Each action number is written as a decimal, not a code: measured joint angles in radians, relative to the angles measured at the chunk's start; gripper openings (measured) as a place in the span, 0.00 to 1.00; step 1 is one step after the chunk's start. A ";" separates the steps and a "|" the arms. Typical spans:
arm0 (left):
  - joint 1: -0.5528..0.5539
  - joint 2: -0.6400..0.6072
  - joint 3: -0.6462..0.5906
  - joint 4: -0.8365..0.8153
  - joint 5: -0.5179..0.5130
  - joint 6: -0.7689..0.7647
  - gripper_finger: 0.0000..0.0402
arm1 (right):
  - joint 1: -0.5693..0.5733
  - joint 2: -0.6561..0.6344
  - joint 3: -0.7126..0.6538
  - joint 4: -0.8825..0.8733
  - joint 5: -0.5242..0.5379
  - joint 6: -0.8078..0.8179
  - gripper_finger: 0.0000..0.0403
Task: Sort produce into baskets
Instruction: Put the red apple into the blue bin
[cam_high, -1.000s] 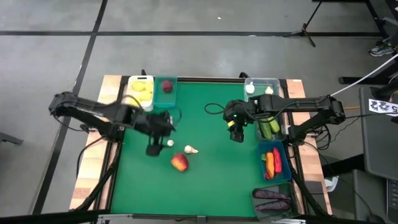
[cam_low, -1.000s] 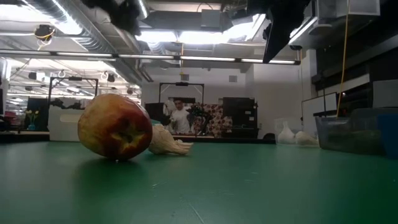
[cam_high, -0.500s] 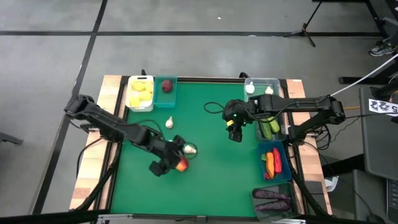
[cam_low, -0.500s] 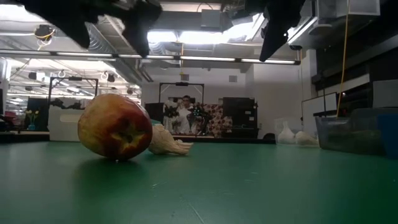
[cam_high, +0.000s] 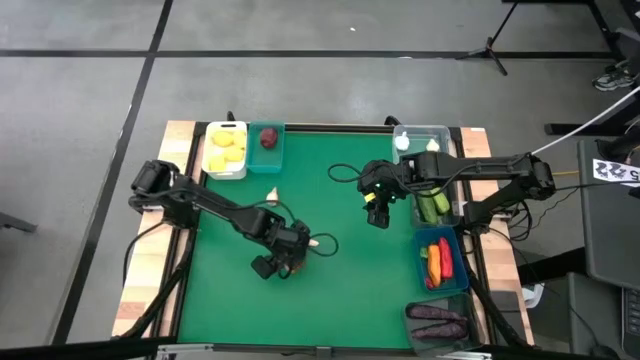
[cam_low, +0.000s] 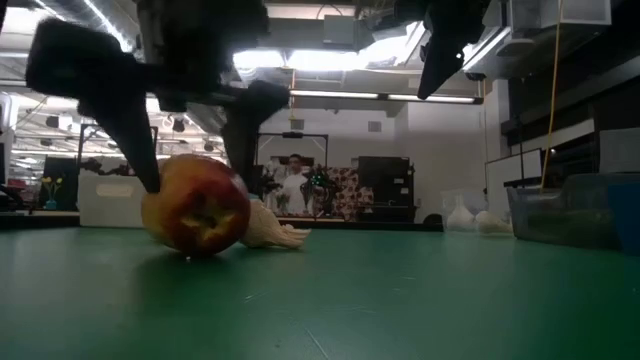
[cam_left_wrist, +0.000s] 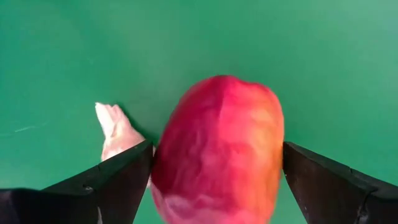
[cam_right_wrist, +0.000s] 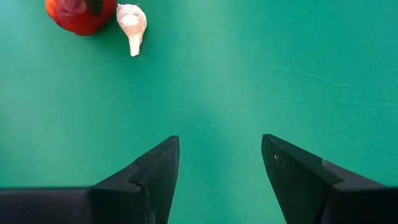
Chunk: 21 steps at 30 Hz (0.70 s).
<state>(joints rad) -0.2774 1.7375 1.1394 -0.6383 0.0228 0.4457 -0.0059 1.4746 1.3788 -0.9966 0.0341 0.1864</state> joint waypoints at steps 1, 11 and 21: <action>0.007 0.013 0.000 0.006 0.006 0.005 0.87 | 0.000 0.000 0.000 0.000 0.000 0.000 0.56; 0.044 0.064 0.003 0.033 0.102 -0.016 0.87 | 0.000 0.000 0.000 -0.001 0.000 0.000 0.56; 0.041 0.109 0.002 0.039 0.112 -0.019 0.87 | 0.000 0.000 0.000 -0.001 0.000 0.000 0.56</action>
<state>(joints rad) -0.2363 1.8461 1.1410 -0.5995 0.1349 0.4266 -0.0059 1.4746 1.3788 -0.9974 0.0341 0.1860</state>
